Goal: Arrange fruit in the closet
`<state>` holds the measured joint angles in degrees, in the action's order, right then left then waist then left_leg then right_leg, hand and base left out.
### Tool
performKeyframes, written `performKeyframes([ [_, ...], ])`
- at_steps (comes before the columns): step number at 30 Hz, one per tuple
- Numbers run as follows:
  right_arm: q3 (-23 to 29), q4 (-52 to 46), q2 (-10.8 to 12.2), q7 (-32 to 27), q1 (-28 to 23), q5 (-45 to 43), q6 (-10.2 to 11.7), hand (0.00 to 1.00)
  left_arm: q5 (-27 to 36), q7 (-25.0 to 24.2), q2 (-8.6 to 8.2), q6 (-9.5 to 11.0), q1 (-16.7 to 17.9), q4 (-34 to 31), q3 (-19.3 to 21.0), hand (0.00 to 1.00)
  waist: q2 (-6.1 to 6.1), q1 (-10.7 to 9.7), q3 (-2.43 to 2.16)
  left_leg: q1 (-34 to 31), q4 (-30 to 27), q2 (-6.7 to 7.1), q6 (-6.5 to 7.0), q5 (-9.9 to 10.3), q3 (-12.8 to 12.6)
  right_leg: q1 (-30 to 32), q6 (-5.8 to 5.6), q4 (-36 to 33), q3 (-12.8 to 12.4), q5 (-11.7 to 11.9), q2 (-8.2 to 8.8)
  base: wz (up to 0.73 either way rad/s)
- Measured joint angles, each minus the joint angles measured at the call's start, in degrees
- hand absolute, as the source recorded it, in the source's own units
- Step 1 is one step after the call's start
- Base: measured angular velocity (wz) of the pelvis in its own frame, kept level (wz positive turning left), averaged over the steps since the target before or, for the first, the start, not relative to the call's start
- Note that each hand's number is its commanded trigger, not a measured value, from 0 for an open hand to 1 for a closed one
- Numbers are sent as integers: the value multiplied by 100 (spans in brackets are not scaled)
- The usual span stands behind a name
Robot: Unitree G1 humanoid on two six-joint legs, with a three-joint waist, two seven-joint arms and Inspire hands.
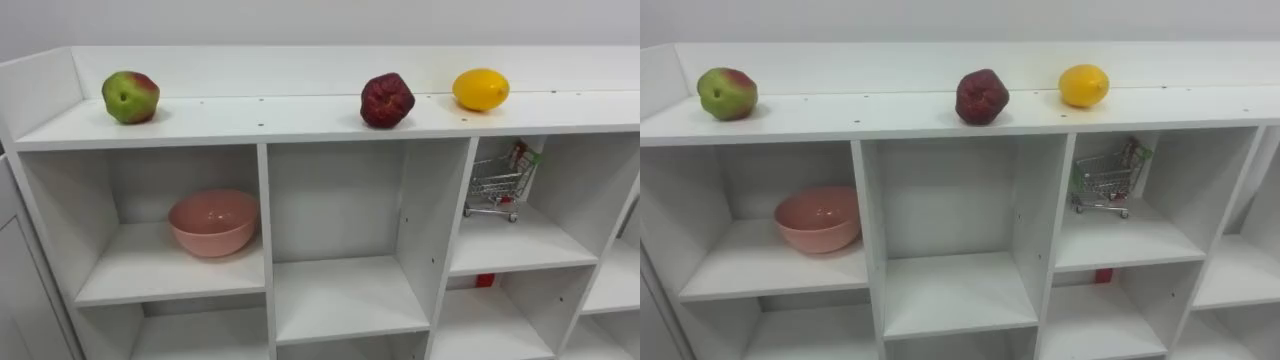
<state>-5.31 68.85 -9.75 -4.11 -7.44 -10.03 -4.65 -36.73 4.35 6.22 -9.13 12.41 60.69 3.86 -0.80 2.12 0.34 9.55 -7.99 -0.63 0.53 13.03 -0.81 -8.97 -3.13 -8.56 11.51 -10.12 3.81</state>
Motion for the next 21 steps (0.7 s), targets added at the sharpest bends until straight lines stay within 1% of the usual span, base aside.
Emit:
performKeyframes([
  [5,-5,-2,-2,-86,-1,341,32,0,29,-12,-3,1,7,1,-20,0,-13,14,-6,-43,-29,5,-1,1,-38,32,6,0,-53,-4,-1,0],
  [8,0,1,-2,-160,-36,832,41,0,22,0,-5,9,7,55,-15,0,-35,-8,-19,-37,-51,12,0,1,-11,3,7,5,-45,-4,2,3],
  [10,59,2,6,-251,-45,1251,51,0,10,3,-4,90,16,53,13,0,-35,-22,-18,-36,-66,12,0,1,-7,-8,7,4,-36,-4,2,0],
  [11,108,1,9,-268,-46,1329,78,0,10,4,-5,109,22,40,19,0,-40,-24,-17,-37,-68,12,0,1,-7,-8,7,2,-35,-4,2,0],
  [13,375,-96,14,-291,-37,1479,226,0,7,41,-2,240,40,-10,50,0,-37,-38,-18,-38,-78,12,0,1,-9,-8,8,-7,-31,-3,5,0],
  [14,446,-163,14,-299,-37,1485,259,0,6,66,0,273,40,-10,51,0,-35,-41,-20,-37,-78,13,0,1,-9,-9,8,-7,-31,-3,6,0],
  [16,599,-412,5,-368,-21,1502,419,0,18,212,11,373,98,3,52,0,-43,-38,-21,5,-78,14,0,0,-10,-54,8,-11,-31,-3,6,0],
  [17,650,-506,6,-382,-20,1518,439,0,30,248,11,405,113,3,57,0,-41,-39,-20,12,-78,14,0,0,-10,-61,8,-10,-29,-3,6,0],
  [18,727,-805,2,-419,-27,1554,453,0,39,281,12,464,150,-26,82,0,-58,-33,-18,8,-74,15,0,0,-16,-49,8,-9,-34,-3,7,0],
  [19,796,-1187,-1,-476,-31,1629,455,0,63,283,16,478,180,-77,100,0,-71,-38,-14,-2,-71,15,0,0,-22,-34,8,-8,-34,-3,8,-3],
  [21,903,-1776,-1,-559,-25,1741,482,0,84,283,17,506,247,-124,205,0,-108,-36,-22,-2,-68,14,0,0,-15,-25,8,-4,-36,-4,7,0],
])
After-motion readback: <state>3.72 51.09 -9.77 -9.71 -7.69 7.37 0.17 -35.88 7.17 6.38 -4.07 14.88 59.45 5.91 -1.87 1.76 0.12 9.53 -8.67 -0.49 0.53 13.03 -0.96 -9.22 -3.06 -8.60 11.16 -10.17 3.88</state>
